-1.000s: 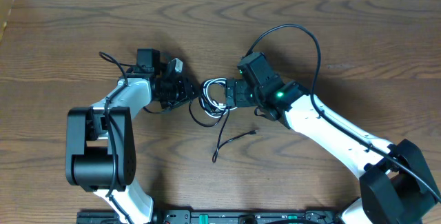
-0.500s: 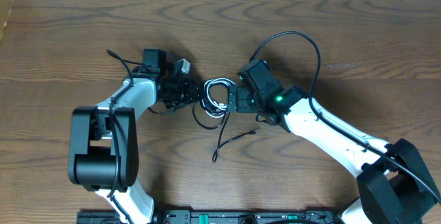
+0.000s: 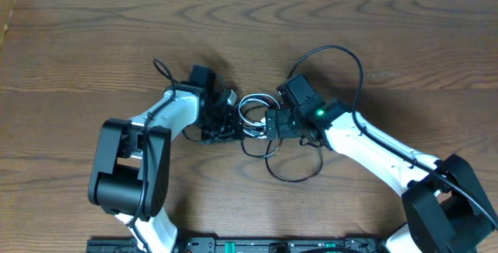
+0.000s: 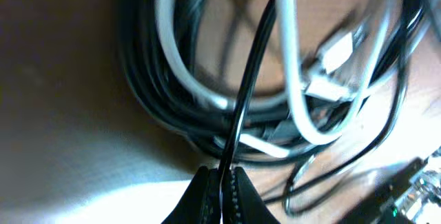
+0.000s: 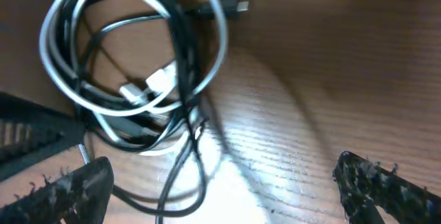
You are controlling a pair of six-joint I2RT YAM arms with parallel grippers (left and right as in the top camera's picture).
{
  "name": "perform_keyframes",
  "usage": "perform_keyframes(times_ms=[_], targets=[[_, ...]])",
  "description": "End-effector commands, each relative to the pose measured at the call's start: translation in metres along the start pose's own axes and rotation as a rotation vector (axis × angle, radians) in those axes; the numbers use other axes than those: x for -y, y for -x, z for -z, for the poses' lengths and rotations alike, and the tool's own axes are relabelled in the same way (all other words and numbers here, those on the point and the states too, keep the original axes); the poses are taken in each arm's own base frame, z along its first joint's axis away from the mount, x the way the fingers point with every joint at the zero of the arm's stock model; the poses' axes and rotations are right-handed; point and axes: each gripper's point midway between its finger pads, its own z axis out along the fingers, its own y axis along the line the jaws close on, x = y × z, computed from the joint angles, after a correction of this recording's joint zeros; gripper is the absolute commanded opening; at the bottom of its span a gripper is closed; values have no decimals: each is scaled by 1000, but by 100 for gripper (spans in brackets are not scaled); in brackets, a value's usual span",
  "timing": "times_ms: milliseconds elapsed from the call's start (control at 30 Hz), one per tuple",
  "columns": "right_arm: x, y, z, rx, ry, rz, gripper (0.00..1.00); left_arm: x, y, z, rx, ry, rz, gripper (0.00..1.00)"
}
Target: Untangle cables
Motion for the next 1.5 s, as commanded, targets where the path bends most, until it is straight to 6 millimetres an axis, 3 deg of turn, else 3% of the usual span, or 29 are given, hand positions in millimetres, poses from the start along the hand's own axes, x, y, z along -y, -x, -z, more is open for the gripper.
perform_keyframes(times_ms=[0,133,400,433,533,733,867,1000,1100,1200,1267,1467], targets=[[-18,-16,0,-87,145,149,96,-5,-12,3,-13,91,25,7],[-5,-18,0,-106,120,161,96,-19,-13,33,97,310,65,7],[30,-11,2,-116,50,86,99,15,-13,105,389,404,-62,7],[47,-9,2,-114,-14,34,99,18,-15,121,447,428,-76,7],[59,-10,4,-120,-53,-3,99,20,-19,130,475,434,-82,7],[61,-9,4,-118,-59,-6,99,14,-26,125,431,449,-64,7],[73,-3,4,-83,-132,-30,99,18,-32,111,367,402,-58,7],[59,9,2,-42,-58,-15,99,25,-31,100,329,347,-59,7],[22,15,4,-36,162,76,89,27,-23,91,324,325,-63,12],[-10,16,13,-40,349,135,67,31,-16,78,300,290,-64,21],[-13,16,13,-37,360,140,59,31,-10,69,288,273,-65,25],[-5,13,4,-17,233,140,57,23,13,43,284,275,-63,29]])
